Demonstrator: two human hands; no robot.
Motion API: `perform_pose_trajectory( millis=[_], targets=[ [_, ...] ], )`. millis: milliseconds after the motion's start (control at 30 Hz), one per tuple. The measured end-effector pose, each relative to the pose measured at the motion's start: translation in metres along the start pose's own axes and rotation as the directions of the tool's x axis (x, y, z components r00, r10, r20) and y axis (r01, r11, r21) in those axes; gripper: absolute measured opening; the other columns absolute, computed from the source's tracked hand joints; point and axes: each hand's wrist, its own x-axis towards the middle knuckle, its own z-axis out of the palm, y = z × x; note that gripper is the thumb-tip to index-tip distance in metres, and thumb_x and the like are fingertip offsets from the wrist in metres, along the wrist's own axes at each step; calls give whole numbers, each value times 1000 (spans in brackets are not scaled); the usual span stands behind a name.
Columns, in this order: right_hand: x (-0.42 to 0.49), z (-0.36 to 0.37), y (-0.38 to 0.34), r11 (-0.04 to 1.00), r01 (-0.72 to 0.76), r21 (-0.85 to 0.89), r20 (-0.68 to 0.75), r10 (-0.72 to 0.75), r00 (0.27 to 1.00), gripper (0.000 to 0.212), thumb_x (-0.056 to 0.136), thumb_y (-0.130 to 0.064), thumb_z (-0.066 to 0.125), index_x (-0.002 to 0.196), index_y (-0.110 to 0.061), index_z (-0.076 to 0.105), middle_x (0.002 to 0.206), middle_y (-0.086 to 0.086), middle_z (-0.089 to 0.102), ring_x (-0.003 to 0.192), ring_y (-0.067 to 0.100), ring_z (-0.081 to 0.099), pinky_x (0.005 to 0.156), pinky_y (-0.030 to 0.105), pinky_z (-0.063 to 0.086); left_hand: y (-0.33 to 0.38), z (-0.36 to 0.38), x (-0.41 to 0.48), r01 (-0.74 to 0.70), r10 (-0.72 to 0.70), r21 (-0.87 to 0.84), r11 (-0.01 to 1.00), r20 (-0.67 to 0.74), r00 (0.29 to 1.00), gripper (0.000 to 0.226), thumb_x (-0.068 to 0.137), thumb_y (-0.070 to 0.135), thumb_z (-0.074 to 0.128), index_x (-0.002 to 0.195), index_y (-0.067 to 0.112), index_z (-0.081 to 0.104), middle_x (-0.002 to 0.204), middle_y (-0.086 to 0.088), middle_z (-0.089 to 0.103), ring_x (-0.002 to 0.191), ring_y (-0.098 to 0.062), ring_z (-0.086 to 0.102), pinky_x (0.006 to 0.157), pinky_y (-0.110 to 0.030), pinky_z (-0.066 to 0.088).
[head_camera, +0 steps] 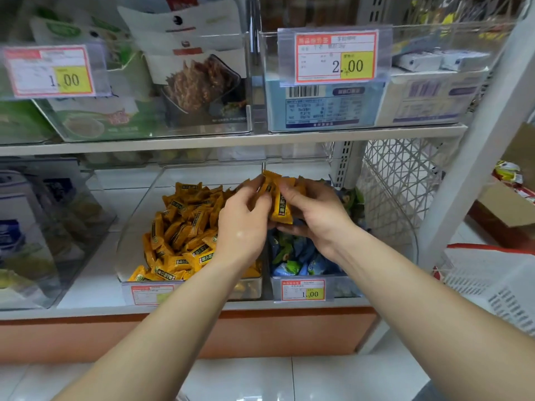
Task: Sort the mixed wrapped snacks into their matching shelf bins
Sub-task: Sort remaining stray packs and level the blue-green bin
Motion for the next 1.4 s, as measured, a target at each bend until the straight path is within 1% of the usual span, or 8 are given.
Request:
perform_pose_trajectory(
  millis=[200,367,467,667,800,1000,1200,1400],
  targets=[
    [8,12,9,997,1,-81,-41,-5,999,18,88,-32,73,95,-16,70,72,-1,65,56,10,56,48,22,44,4,-11,-2,-102,96,129,986,53,994,24,96,40,58,118,32,64,107,8,72,100,-12,68,86,-45,57],
    [14,14,9,994,-101,49,-25,102,994,11,86,-17,75,96,-12,71,85,7,73,71,16,65,53,22,51,2,-32,4,-93,82,84,992,120,989,31,84,31,78,113,26,68,101,10,75,95,-6,70,82,-22,55],
    [13,15,7,990,-129,57,74,124,990,17,90,-26,70,101,-14,71,96,6,75,82,20,73,59,23,55,-2,-41,9,-12,7,42,999,109,994,33,81,32,79,111,24,69,100,6,76,95,-13,72,87,-36,59],
    [18,-23,-12,854,84,-514,-2,-99,995,10,94,-36,64,99,-30,68,104,-5,72,90,12,70,75,24,55,-19,-80,29,2,21,430,903,-49,999,58,83,40,77,135,23,56,116,4,68,105,-16,66,81,-23,52],
    [24,-79,-19,648,105,-754,-91,-261,961,12,93,-26,66,102,-18,69,103,-2,70,96,14,63,81,19,48,-25,-90,38,7,9,809,588,-15,1000,72,87,51,68,149,24,42,145,-9,52,132,-32,46,106,-47,44],
    [27,-124,1,248,-113,-962,-115,7,993,26,95,-36,63,115,-19,67,114,2,68,94,19,59,78,29,46,8,-39,11,-358,286,754,550,232,930,41,91,46,61,127,27,62,123,1,65,114,-19,58,90,-34,49],
    [26,-119,17,298,-98,-950,-21,252,968,33,95,-47,56,121,-28,64,115,-8,63,100,15,58,80,26,47,-4,33,-18,-540,165,630,558,554,816,50,92,48,58,137,26,54,134,3,59,123,-15,54,102,-34,47],
    [26,-119,17,233,-26,-972,60,354,933,17,95,-39,59,112,-35,59,99,-9,56,81,-1,51,65,16,36,-36,67,-15,-427,-83,748,508,536,840,76,90,59,55,154,30,28,151,-4,43,136,-30,39,110,-40,37]
  ],
)
